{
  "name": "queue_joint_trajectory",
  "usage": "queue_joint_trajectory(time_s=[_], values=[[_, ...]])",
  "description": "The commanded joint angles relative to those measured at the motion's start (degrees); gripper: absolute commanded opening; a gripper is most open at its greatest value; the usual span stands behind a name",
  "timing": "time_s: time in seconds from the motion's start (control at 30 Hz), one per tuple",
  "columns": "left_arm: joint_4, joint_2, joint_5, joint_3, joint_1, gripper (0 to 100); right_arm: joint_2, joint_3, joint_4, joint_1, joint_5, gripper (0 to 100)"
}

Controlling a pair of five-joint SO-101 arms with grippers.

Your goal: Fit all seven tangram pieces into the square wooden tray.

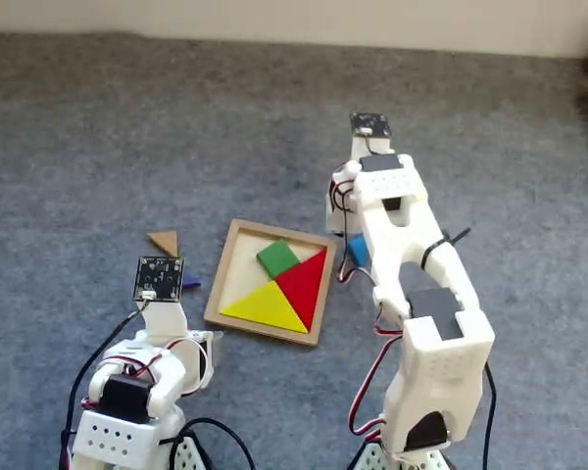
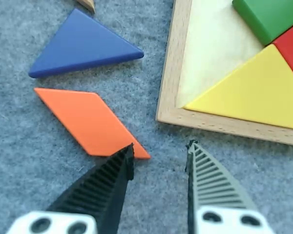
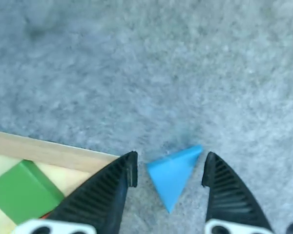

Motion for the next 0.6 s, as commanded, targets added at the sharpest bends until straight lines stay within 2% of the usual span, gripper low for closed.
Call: queue_joint_trajectory(time_s=[0.0,0.57], values=[[0.35,-1.10,0.35,1.27,0.48,18,0.92,-3.74,-0.22,-0.84,-0.35,21.4],[0.35,-1.10,0.35,1.27,0.48,18,4.79,-3.56,2.33,-0.84,-0.62,21.0]])
